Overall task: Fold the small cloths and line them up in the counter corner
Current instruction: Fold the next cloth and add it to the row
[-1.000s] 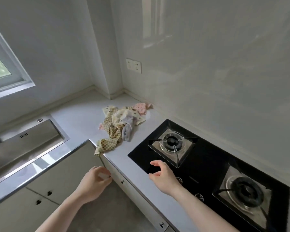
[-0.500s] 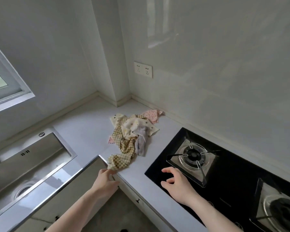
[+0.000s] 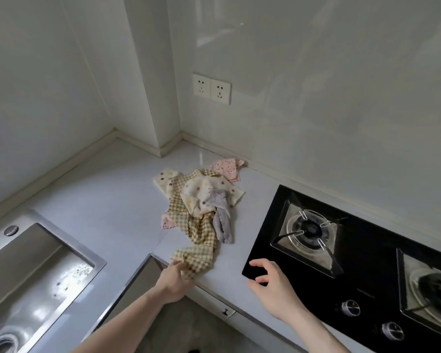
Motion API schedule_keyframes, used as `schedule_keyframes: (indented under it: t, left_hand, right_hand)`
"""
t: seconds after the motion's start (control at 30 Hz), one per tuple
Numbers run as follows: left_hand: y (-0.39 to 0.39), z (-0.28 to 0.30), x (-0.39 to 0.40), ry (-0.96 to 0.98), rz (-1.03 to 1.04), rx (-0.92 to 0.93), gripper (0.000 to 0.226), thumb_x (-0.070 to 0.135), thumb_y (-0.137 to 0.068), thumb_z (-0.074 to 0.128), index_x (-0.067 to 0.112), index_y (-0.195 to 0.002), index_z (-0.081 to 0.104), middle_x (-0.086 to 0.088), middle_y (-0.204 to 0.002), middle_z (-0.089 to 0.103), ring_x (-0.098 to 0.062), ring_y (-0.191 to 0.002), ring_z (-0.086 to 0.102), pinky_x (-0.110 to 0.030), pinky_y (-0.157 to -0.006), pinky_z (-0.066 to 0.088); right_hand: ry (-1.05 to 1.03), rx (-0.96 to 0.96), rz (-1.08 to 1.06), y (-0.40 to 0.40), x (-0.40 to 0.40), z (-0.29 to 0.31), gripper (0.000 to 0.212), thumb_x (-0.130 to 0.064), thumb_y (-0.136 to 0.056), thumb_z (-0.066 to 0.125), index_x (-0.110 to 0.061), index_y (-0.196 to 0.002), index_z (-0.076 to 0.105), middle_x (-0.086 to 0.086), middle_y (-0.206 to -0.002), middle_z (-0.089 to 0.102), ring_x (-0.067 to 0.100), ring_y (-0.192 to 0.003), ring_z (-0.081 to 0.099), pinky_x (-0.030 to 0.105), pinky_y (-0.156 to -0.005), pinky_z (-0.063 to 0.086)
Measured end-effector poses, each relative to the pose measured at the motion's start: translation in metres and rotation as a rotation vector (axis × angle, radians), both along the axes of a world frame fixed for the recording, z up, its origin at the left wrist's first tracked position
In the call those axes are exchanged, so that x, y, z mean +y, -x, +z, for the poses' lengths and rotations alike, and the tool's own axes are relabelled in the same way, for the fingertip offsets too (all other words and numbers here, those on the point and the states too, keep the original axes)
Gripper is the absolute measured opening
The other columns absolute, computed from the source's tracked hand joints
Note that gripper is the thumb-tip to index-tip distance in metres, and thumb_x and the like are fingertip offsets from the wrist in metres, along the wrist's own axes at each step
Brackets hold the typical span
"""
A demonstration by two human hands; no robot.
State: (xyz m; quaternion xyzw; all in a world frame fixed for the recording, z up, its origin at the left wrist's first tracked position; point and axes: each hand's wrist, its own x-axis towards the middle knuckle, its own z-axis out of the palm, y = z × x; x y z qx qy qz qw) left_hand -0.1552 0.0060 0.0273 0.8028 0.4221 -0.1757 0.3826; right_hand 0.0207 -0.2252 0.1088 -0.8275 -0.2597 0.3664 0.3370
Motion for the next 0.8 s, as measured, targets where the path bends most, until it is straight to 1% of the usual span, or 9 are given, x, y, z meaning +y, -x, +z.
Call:
schedule_keyframes:
  t: [0.07,0.13,0.23,0.33,0.4,0.5,0.6,0.7,0.8]
  left_hand:
    - [0.002,0.005,-0.001,-0.058,0.035,-0.117,0.058,0.038,-0.089,0.061,0.018,-0.143,0.057,0.000,-0.151,0.051,-0.023,-0.138,0.049,-0.037,-0.113,0.041]
    - [0.002,0.023,-0.003,-0.119,0.055,-0.274,0.036,0.037,-0.090,0.064,0.028,-0.124,0.070,0.009,-0.132,0.066,-0.017,-0.121,0.062,-0.038,-0.104,0.049]
    - [-0.002,0.067,-0.006,-0.086,0.132,-0.491,0.006,0.031,-0.091,0.071,0.032,-0.093,0.077,0.023,-0.099,0.074,0.000,-0.088,0.070,-0.025,-0.080,0.056]
    - [-0.014,0.112,-0.012,0.083,0.098,-0.631,0.010,0.020,-0.091,0.076,0.022,-0.082,0.073,0.013,-0.081,0.075,-0.002,-0.071,0.070,-0.023,-0.068,0.054]
    - [-0.025,0.135,-0.018,0.199,0.042,-0.683,0.009,0.016,-0.091,0.076,0.015,-0.086,0.068,0.003,-0.081,0.073,-0.008,-0.071,0.070,-0.024,-0.067,0.055]
    - [-0.042,0.154,-0.026,0.307,-0.042,-0.757,0.010,0.010,-0.093,0.073,0.014,-0.099,0.066,-0.004,-0.096,0.068,-0.015,-0.077,0.069,-0.027,-0.071,0.056]
    - [-0.056,0.159,-0.032,0.431,-0.017,-0.835,0.021,0.001,-0.091,0.072,0.010,-0.108,0.064,-0.012,-0.104,0.064,-0.018,-0.074,0.064,-0.027,-0.068,0.053]
    - [-0.068,0.149,-0.035,0.491,0.080,-0.847,0.029,-0.004,-0.089,0.072,0.007,-0.113,0.062,-0.007,-0.101,0.062,-0.017,-0.071,0.062,-0.025,-0.064,0.052]
    - [-0.083,0.108,-0.029,0.357,0.148,-0.781,0.027,-0.001,-0.088,0.070,0.017,-0.107,0.065,-0.002,-0.099,0.063,-0.017,-0.078,0.065,-0.034,-0.070,0.055]
  right_hand:
    - [-0.002,-0.012,-0.018,0.007,0.005,-0.001,0.034,-0.028,-0.094,0.064,-0.041,-0.124,0.054,-0.025,-0.126,0.047,-0.006,-0.108,0.057,0.025,-0.089,0.054]
    - [0.002,-0.023,-0.027,0.009,0.007,-0.001,0.034,-0.028,-0.094,0.064,-0.044,-0.122,0.053,-0.025,-0.126,0.048,-0.006,-0.108,0.057,0.026,-0.091,0.054]
    - [-0.006,-0.044,-0.041,0.007,0.007,-0.003,0.035,-0.028,-0.093,0.066,-0.045,-0.120,0.052,-0.021,-0.128,0.052,-0.005,-0.105,0.060,0.021,-0.087,0.053]
    - [-0.034,-0.041,-0.055,0.003,0.008,-0.009,0.043,-0.034,-0.089,0.072,-0.047,-0.124,0.051,-0.023,-0.131,0.053,-0.005,-0.107,0.060,0.017,-0.082,0.051]
    - [-0.084,-0.002,-0.030,0.000,0.010,-0.011,0.059,-0.042,-0.084,0.079,-0.053,-0.131,0.046,-0.029,-0.134,0.050,-0.007,-0.114,0.057,0.021,-0.090,0.053]
    - [-0.157,0.050,0.075,-0.003,0.014,-0.005,0.076,-0.043,-0.078,0.084,-0.054,-0.141,0.043,-0.030,-0.136,0.053,-0.013,-0.123,0.050,0.019,-0.099,0.050]
    - [-0.277,0.132,0.144,-0.003,0.012,0.011,0.054,-0.030,-0.084,0.084,-0.043,-0.131,0.060,-0.021,-0.123,0.069,-0.003,-0.116,0.061,0.018,-0.098,0.049]
    - [-0.321,0.138,0.147,-0.014,0.001,0.009,0.016,-0.030,-0.093,0.075,-0.031,-0.109,0.075,-0.011,-0.109,0.076,0.007,-0.106,0.070,0.030,-0.098,0.053]
    - [-0.258,0.037,0.063,-0.036,-0.014,-0.021,0.012,-0.038,-0.093,0.072,-0.027,-0.093,0.075,-0.008,-0.091,0.077,0.007,-0.087,0.072,0.038,-0.087,0.058]
